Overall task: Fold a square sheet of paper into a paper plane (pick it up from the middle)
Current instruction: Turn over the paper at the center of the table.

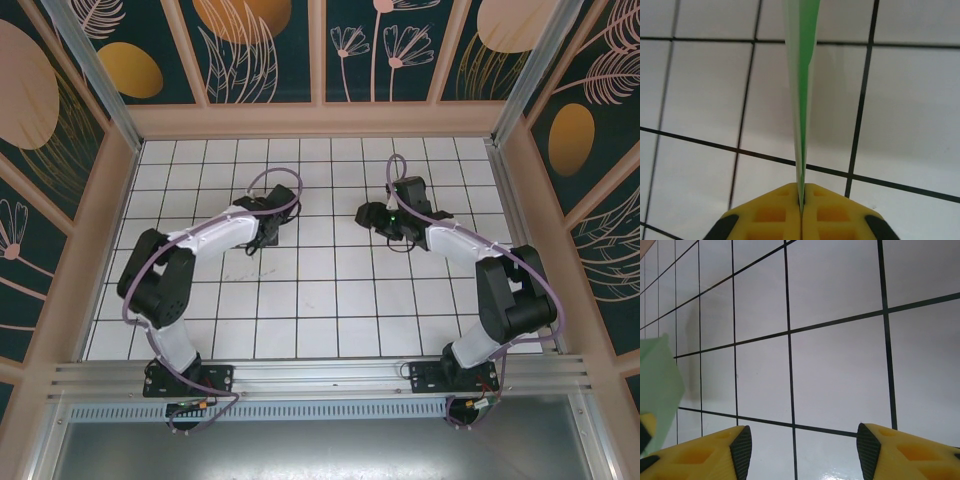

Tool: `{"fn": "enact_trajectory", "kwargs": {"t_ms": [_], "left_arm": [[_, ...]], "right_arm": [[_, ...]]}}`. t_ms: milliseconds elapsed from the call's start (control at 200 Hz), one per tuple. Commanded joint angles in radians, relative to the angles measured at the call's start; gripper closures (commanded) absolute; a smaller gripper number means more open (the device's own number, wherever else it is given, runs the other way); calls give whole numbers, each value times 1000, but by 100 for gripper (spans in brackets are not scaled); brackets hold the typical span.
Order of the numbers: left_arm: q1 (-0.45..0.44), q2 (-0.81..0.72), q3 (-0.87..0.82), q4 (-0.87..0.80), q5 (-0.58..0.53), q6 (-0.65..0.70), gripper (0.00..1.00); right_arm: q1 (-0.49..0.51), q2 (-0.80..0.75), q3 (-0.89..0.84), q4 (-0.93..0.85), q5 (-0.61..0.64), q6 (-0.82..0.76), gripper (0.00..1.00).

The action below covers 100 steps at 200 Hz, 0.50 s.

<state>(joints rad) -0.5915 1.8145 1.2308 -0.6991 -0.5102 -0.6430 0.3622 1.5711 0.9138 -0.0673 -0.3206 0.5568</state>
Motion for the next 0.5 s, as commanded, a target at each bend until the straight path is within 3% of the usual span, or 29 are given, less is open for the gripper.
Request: {"fn": "enact_trajectory", "kwargs": {"t_ms": [0, 210, 310, 495], "left_arm": [[-10, 63, 19, 49, 73, 20, 84], [-6, 30, -15, 232, 312, 58, 47], [17, -17, -30, 278, 357, 52, 32], [115, -145, -119, 339, 372, 2, 19]], "right_arm": [[8, -38, -38, 17, 25, 17, 41], [20, -26, -67, 69, 2, 32, 42], [68, -3, -59, 101, 6, 27, 45], [250, 115, 29, 160, 67, 40, 59]]}}
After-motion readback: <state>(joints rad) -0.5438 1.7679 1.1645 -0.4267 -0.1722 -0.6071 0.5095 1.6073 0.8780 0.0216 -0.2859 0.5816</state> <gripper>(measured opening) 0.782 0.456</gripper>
